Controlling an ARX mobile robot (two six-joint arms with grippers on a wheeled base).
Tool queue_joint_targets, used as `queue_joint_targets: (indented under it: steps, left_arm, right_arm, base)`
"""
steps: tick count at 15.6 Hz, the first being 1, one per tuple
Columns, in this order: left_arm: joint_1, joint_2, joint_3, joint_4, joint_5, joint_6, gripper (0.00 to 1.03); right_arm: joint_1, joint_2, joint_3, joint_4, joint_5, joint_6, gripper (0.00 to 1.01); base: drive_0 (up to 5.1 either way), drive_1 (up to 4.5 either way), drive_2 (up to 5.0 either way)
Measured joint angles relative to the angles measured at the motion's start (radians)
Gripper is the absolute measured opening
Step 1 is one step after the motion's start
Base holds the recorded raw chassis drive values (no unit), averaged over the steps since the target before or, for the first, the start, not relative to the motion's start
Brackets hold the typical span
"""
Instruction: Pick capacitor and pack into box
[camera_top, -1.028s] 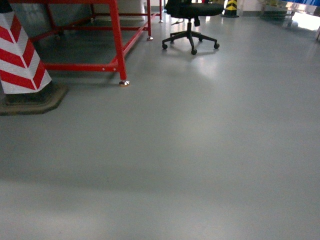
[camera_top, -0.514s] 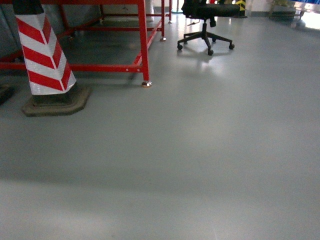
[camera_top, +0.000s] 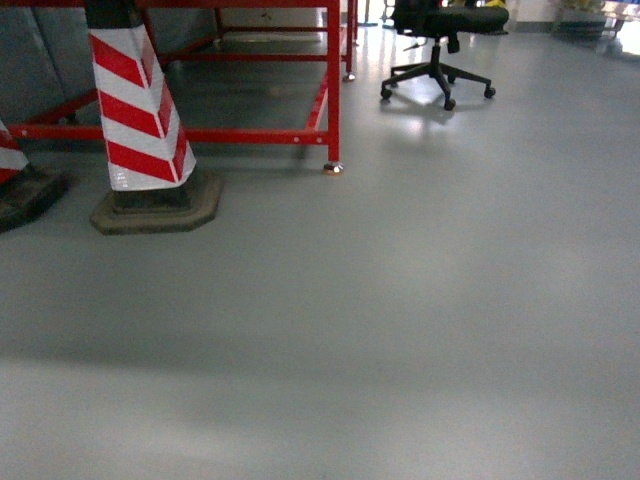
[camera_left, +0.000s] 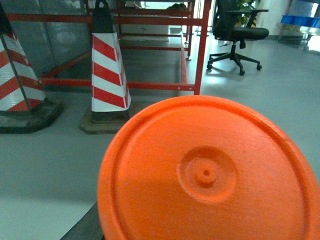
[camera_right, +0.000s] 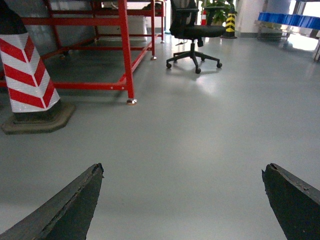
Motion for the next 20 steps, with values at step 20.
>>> queue_joint_targets:
  steps: [20]
  left_arm:
    - [0.0, 0.0, 0.0, 0.002, 0.002, 0.0, 0.44]
  right_arm:
    - [0.0, 0.0, 0.0, -0.001, 0.0, 0.0, 0.98]
  base:
    - [-5.0, 2.37, 2.4]
